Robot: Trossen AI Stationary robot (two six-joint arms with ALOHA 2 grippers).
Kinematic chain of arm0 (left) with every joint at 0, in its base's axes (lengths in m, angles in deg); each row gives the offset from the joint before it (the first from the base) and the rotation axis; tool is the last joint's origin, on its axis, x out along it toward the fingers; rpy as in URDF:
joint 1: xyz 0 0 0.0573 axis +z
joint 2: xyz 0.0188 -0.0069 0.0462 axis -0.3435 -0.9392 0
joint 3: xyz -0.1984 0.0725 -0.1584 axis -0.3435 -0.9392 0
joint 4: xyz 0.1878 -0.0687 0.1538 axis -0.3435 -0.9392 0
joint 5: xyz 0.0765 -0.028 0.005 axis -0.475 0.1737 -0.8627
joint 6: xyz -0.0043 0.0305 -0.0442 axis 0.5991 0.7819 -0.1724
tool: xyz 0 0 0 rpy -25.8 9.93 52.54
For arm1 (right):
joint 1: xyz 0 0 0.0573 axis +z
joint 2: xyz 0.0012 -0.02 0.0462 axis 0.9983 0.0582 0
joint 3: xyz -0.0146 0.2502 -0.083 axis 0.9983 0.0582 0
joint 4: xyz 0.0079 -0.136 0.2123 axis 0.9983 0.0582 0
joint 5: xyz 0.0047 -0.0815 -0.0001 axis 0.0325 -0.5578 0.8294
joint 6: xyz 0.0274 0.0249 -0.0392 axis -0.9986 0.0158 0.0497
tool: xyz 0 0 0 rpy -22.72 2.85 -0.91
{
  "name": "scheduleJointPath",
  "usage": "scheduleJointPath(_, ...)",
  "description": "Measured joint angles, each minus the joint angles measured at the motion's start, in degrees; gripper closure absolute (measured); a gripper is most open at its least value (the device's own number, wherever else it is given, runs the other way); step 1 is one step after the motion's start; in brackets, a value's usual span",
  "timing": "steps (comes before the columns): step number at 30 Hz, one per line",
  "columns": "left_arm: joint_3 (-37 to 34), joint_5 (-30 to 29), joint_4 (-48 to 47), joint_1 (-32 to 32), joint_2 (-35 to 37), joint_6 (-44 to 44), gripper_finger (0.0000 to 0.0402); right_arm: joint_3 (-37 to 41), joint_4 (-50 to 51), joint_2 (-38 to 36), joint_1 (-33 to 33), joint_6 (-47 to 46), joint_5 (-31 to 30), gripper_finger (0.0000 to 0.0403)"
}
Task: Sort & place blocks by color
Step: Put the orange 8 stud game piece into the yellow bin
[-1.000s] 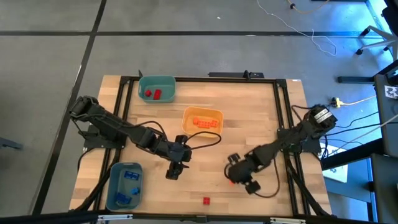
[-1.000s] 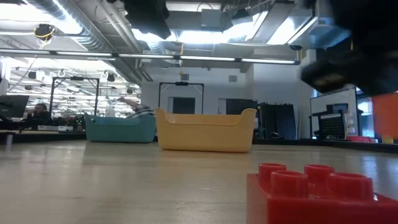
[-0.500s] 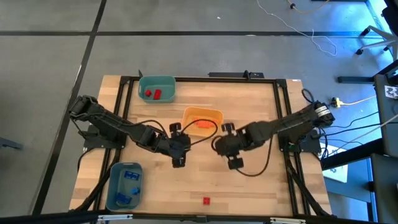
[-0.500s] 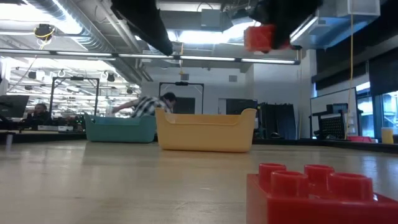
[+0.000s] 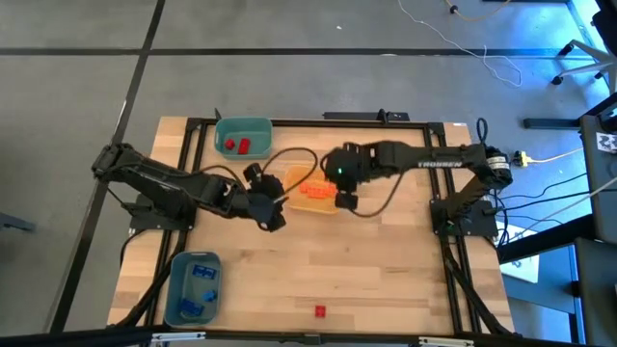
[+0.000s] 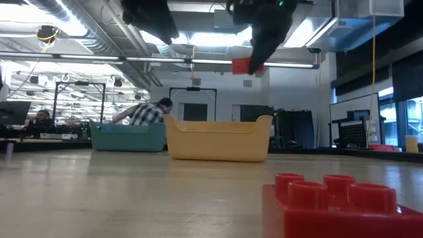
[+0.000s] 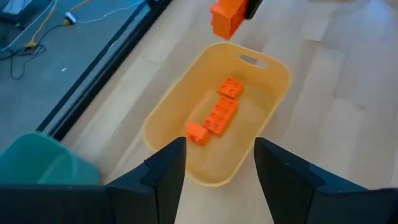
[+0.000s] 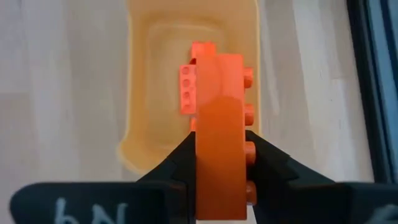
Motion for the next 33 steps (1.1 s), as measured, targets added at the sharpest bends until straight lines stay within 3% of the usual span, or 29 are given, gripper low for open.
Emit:
scheduleJointPath(6, 0.0, 0.1, -0.6, 3.1, 1.7, 0.0, 0.0219, 3.6, -6.9, 3.0, -5.9, 2.8, 7.2, 0.0309)
scheduleJointPath(17, 0.0, 0.6, -0.5, 7.5, 1.5, -0.3, 0.0219, 5.9, -15.3, 15.0, -10.3, 9.2, 12.7, 0.0309)
scheduleJointPath(23, 0.0, 1.2, -0.2, 8.7, 1.5, -0.4, 0.0219, 5.9, -16.9, 19.4, -11.3, 11.9, 12.8, 0.0309)
scheduleJointPath(31, 0.0, 3.4, -0.3, 10.2, 1.5, -0.4, 0.0219, 5.9, -18.2, 19.5, -11.5, 14.7, 12.8, 0.0308)
scheduleJointPath(33, 0.0, 3.5, -0.3, 10.4, 1.5, -0.3, 0.0219, 5.9, -18.2, 19.5, -11.5, 14.9, 12.8, 0.0287)
